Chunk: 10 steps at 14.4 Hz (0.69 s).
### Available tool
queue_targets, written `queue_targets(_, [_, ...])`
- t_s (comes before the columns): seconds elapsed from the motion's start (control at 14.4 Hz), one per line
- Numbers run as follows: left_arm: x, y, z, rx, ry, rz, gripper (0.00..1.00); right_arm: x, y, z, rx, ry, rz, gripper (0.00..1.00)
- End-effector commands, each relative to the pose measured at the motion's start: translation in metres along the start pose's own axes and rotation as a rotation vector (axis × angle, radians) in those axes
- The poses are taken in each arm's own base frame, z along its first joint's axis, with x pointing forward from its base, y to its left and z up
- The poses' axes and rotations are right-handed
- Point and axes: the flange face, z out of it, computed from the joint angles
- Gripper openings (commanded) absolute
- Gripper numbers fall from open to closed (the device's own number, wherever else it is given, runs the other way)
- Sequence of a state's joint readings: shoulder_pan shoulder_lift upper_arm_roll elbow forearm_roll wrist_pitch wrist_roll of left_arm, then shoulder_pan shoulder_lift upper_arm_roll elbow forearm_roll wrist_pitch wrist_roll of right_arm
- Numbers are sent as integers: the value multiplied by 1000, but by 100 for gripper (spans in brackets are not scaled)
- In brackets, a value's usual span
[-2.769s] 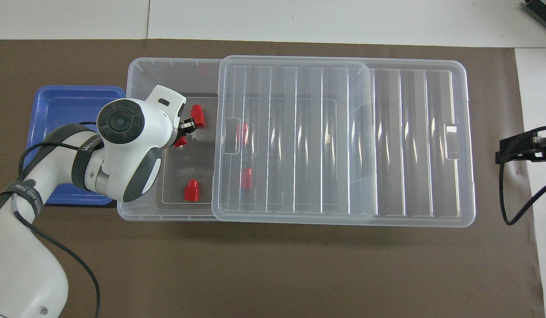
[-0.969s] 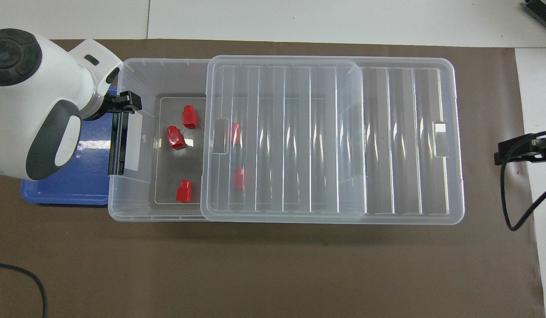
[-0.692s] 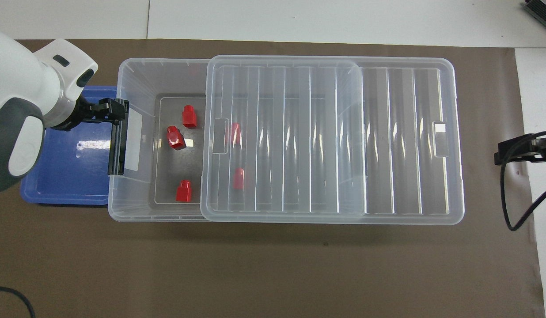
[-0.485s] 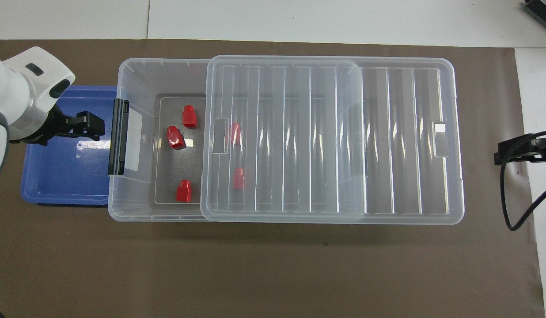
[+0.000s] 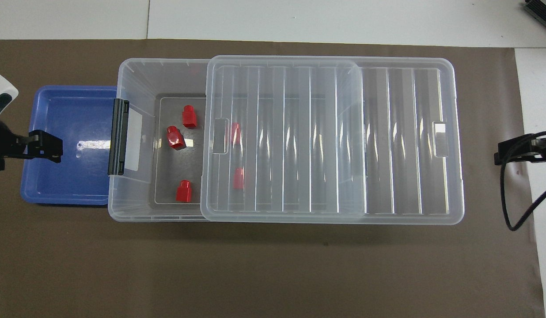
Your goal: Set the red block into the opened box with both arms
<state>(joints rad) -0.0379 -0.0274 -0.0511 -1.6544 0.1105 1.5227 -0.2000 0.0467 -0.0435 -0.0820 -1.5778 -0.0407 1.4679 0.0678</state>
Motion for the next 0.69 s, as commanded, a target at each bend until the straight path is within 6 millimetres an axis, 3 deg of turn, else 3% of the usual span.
queue_targets(0.0, [-11,8,4,-83,-20,5,100,-5,4,0,30,11,-17,100])
queue_targets(0.62, [-8,12,-1,-107,8,8,100,-5,4,0,30,12,-15,100])
